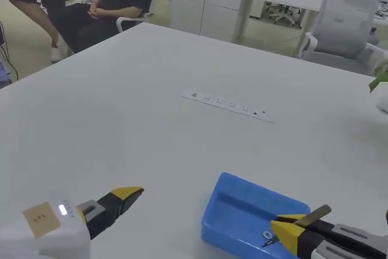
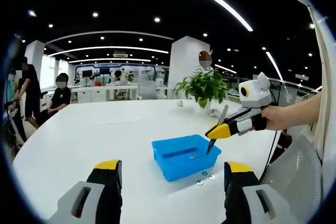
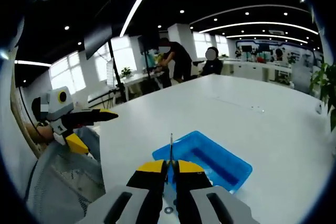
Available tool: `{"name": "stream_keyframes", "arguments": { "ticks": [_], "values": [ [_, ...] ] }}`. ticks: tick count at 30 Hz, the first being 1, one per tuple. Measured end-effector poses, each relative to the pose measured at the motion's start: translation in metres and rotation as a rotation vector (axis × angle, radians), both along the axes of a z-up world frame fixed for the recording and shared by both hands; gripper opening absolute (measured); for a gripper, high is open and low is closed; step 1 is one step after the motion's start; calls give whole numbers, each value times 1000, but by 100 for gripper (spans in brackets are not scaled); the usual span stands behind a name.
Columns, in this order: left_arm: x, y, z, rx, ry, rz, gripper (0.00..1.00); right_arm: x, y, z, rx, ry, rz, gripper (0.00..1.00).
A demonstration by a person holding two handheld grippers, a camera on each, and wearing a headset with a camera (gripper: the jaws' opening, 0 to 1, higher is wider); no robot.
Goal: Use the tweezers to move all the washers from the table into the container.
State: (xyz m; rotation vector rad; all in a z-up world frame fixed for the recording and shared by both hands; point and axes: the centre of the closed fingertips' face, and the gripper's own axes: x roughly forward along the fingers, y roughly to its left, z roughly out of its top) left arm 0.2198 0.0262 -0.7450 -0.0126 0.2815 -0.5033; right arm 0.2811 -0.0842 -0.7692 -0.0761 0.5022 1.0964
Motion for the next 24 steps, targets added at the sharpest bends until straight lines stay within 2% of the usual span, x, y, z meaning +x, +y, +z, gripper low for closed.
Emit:
{"name": "stream_keyframes", "arguments": {
  "ticks": [5, 12, 18, 24],
  "values": [
    [0, 0, 0, 0, 0, 0, 81, -14, -3, -27, -49, 46, 22, 4],
    [-1, -1, -1, 0, 4, -4, 81, -20, -6, -49, -70, 86, 13, 4],
    [-1, -2, -1, -2, 4, -5, 81, -22, -9, -57, -79, 106, 8, 4],
    [-1, -1, -1, 1, 6, -5, 81, -23, -10, -60, -92, 106, 11, 4]
  ]
}}
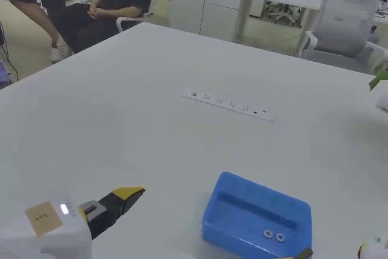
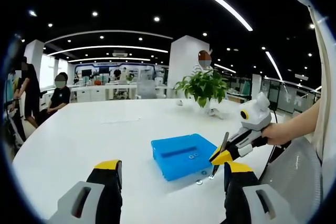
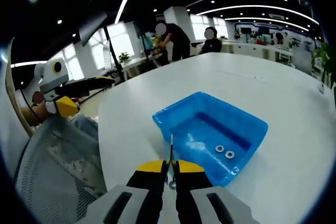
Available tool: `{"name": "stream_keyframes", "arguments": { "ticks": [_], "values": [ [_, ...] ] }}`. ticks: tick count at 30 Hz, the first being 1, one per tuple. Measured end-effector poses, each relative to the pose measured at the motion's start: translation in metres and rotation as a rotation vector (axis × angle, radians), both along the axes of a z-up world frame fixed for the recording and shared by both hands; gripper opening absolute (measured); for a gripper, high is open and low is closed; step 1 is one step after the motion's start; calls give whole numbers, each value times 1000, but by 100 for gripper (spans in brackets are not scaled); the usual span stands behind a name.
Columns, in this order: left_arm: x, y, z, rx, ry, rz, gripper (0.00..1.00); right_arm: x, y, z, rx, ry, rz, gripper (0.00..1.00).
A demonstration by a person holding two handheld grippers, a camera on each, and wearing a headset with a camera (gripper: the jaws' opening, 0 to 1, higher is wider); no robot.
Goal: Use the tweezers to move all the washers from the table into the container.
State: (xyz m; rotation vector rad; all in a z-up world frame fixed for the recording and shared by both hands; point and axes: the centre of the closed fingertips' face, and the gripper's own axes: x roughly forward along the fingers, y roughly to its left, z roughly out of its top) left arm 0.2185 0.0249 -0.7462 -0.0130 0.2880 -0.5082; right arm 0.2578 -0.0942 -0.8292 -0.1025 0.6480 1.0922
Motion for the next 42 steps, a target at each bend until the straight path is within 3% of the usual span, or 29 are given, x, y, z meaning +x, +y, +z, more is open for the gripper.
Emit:
{"name": "stream_keyframes", "arguments": {
  "ticks": [11, 18, 19, 20, 27, 32, 38, 42],
  "values": [
    [0, 0, 1, -2, -2, 1, 81, -3, 2, -4, -23, -2, 21, 4],
    [0, 0, 0, -2, -1, -1, 81, -7, 7, -4, -77, -59, 80, 4],
    [0, 1, 1, -2, -2, -1, 81, -10, 5, -9, -113, -60, 101, 4],
    [0, 1, 1, -3, -3, 0, 81, -8, 10, -5, -92, -89, 106, 4],
    [0, 1, 1, -1, -4, 1, 81, -14, 12, -8, -155, -159, 162, 4],
    [0, 0, 1, 4, -4, -1, 81, -15, 10, -8, -172, -178, 144, 3],
    [0, 0, -5, -6, 27, -9, 81, -14, 11, -8, -164, -198, 122, 3],
    [-1, -3, -7, -6, 39, -17, 81, -10, 8, -6, -117, -158, 44, 3]
  ]
}}
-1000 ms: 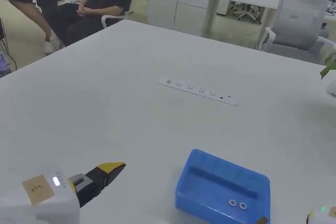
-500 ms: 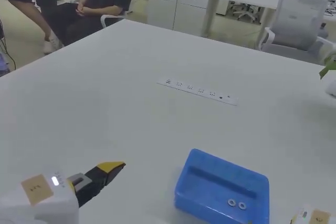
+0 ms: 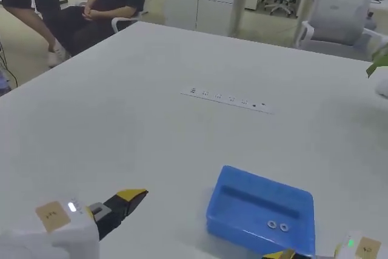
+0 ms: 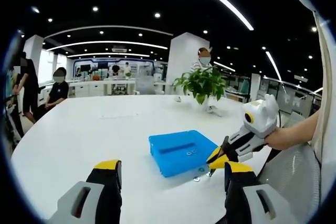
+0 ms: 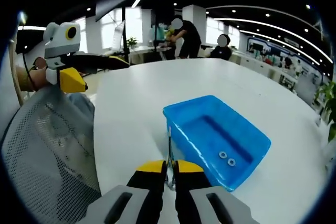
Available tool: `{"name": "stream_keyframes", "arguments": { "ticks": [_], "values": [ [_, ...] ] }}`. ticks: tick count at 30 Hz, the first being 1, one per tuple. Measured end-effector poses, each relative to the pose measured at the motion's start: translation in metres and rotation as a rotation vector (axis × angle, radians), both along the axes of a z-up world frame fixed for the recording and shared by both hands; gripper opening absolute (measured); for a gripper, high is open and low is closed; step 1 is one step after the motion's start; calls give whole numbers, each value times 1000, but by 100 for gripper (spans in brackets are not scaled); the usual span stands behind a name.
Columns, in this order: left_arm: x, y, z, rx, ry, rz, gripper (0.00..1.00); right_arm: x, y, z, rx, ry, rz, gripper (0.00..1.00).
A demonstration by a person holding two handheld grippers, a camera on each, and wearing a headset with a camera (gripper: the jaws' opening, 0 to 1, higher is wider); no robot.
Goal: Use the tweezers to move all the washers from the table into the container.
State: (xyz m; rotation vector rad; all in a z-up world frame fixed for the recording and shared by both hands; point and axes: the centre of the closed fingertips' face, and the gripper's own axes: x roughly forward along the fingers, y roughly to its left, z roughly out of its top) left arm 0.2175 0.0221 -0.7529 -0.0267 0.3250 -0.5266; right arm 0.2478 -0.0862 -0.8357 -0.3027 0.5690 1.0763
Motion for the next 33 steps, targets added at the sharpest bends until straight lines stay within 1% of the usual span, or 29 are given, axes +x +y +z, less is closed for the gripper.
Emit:
{"name": "stream_keyframes", "arguments": {
  "ticks": [2, 3, 5, 7, 9, 12, 15, 16, 20, 21, 22, 24, 25, 26, 28, 31, 33],
  "values": [
    [-1, -2, -3, 18, 7, -11, 81, -1, -1, 1, 39, 42, -30, 3],
    [-1, -3, -3, 18, 7, -15, 81, -2, -2, 2, 59, 62, -46, 3],
    [-2, -5, -1, 12, 1, -28, 81, -2, -6, 6, 55, 44, -49, 3],
    [-3, -6, -1, 12, 2, -37, 81, -3, -8, 10, 57, 43, -57, 3],
    [-4, -8, -1, 15, 1, -44, 81, -4, -8, 15, 71, 44, -58, 3],
    [-4, -7, -2, 18, -1, -41, 81, -5, -6, 22, 80, 43, -55, 3],
    [-3, -4, 1, 4, -7, -27, 81, -5, -3, 29, 89, 41, -45, 3],
    [-3, -4, 2, -1, -10, -23, 81, -4, -2, 32, 94, 42, -42, 3],
    [-2, -3, 2, 2, -14, -19, 81, 2, 2, 45, 134, 49, -44, 3],
    [-3, -3, 2, 1, -14, -19, 81, 4, 3, 48, 144, 55, -48, 3],
    [-2, -3, 2, 0, -16, -17, 81, 5, 6, 51, 185, 97, -64, 3],
    [-2, -2, 3, -1, -18, -14, 81, 7, 6, 51, 227, 152, -88, 3],
    [-2, -2, 3, -2, -18, -13, 81, 11, 5, 50, 234, 156, -102, 3],
    [-2, -2, 3, -3, -17, -12, 81, 14, 2, 49, 225, 151, -105, 3],
    [-2, -2, 3, -3, -17, -11, 81, 15, 1, 48, 222, 159, -112, 3],
    [-2, -1, 2, -1, -17, -9, 81, 16, 3, 52, 249, 173, -119, 3],
    [-2, -1, 3, -2, -18, -8, 81, 17, 4, 53, 248, 170, -118, 3]
  ]
}}
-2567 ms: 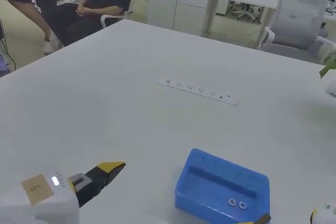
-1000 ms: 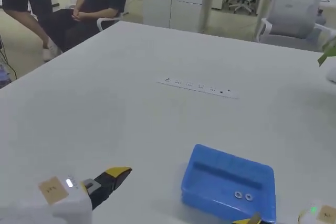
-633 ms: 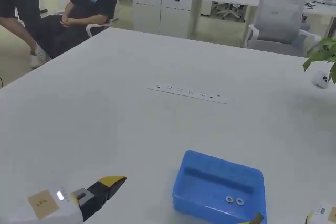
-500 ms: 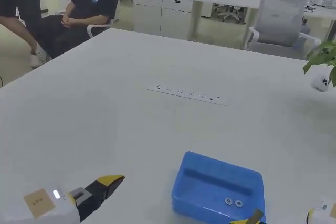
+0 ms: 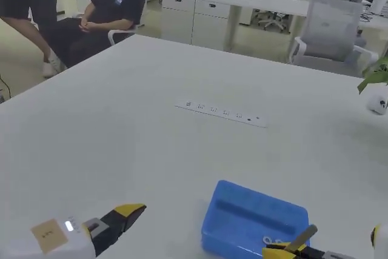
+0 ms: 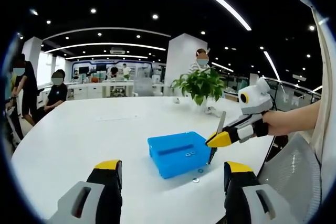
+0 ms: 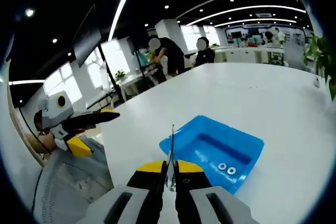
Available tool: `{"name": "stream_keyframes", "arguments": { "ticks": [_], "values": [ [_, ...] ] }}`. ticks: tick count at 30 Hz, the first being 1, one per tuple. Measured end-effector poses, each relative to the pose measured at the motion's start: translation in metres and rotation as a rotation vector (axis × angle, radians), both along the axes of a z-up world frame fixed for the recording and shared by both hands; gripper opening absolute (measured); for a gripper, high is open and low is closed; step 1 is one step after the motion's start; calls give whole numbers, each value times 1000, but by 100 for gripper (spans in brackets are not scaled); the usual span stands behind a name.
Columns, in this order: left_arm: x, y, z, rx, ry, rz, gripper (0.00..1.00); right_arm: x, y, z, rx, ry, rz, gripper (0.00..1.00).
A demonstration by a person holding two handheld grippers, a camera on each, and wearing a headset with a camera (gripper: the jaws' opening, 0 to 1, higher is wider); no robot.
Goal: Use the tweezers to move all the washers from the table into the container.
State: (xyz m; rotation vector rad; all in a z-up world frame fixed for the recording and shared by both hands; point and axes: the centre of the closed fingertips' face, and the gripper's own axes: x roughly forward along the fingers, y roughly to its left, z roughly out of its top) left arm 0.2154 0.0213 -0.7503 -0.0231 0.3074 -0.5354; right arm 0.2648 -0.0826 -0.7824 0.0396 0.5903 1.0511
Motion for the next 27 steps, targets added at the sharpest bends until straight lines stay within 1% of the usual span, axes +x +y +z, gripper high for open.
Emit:
{"name": "stream_keyframes", "arguments": {
  "ticks": [9, 11, 14, 16, 18, 23, 25, 27],
  "values": [
    [1, 3, -1, 5, 3, 12, 81, 8, 3, 4, -4, -10, 8, 3],
    [2, 4, 1, 2, -3, 18, 81, 9, 3, 4, -10, -15, 13, 3],
    [2, 5, -1, 4, 3, 24, 80, 10, 3, 2, -14, -14, 18, 3],
    [2, 5, -1, 9, 2, 24, 80, 10, 3, 0, -19, -12, 22, 3],
    [2, 5, -1, 13, 4, 23, 80, 9, 2, -4, -42, -25, 26, 3],
    [2, 5, -1, 10, 4, 26, 80, 7, 0, -11, -38, -14, 16, 3],
    [2, 5, -1, 10, 3, 25, 80, 5, 2, -14, -28, -7, 13, 3],
    [2, 5, -2, 15, 10, 22, 80, 0, 9, -20, -41, -7, 44, 3]
  ]
}}
